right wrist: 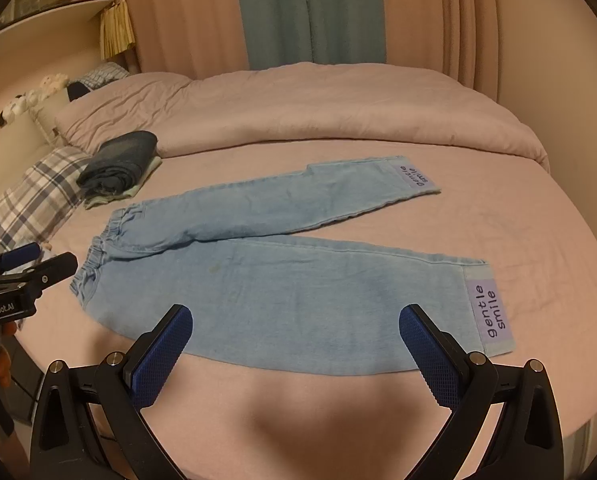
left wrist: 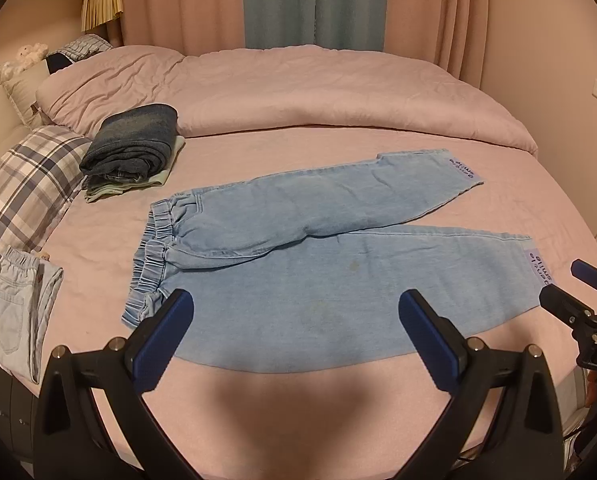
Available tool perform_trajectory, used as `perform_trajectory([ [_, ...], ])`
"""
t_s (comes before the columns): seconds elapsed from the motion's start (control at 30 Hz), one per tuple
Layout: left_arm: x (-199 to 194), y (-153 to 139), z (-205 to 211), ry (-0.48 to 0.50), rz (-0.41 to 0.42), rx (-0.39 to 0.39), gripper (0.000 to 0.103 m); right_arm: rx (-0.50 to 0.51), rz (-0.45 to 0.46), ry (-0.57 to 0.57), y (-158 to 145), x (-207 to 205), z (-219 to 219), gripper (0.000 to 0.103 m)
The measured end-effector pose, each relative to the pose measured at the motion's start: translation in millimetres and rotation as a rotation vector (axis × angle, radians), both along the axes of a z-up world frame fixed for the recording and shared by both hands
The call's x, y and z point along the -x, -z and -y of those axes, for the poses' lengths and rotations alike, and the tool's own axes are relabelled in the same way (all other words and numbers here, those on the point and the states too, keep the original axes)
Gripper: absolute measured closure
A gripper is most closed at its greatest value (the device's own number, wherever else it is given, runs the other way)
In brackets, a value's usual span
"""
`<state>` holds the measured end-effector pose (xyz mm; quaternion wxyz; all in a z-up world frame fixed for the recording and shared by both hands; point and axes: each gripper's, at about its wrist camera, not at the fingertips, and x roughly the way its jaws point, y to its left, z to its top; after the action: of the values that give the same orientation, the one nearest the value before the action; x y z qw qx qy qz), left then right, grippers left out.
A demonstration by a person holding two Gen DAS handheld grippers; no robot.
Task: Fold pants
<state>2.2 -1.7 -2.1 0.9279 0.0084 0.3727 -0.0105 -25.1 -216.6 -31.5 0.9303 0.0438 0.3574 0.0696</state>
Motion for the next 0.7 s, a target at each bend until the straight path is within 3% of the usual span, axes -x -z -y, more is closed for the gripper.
perform_trajectory([
  [0.23,-1,1,0,0.003,-0.016,0.006,0.0,0.002,-0.003,-0.003,2,0,-8,0.0],
  [0.4,-6,12,-6,0.008,-0.045,0.068,0.0,0.006,-0.013,-0.027,5,-8,-6,0.0],
  [0.57,-16,52,-49,-0.079,-0.094,0.276,0.0,0.054,-0.031,-0.132,30,-18,-36,0.0],
  [0.63,-16,73,-73,-0.147,-0.154,0.422,0.0,0.109,-0.032,-0.186,46,-17,-57,0.0],
  [0.7,-12,87,-96,-0.224,-0.216,0.487,0.0,0.151,-0.031,-0.239,60,-17,-76,0.0],
])
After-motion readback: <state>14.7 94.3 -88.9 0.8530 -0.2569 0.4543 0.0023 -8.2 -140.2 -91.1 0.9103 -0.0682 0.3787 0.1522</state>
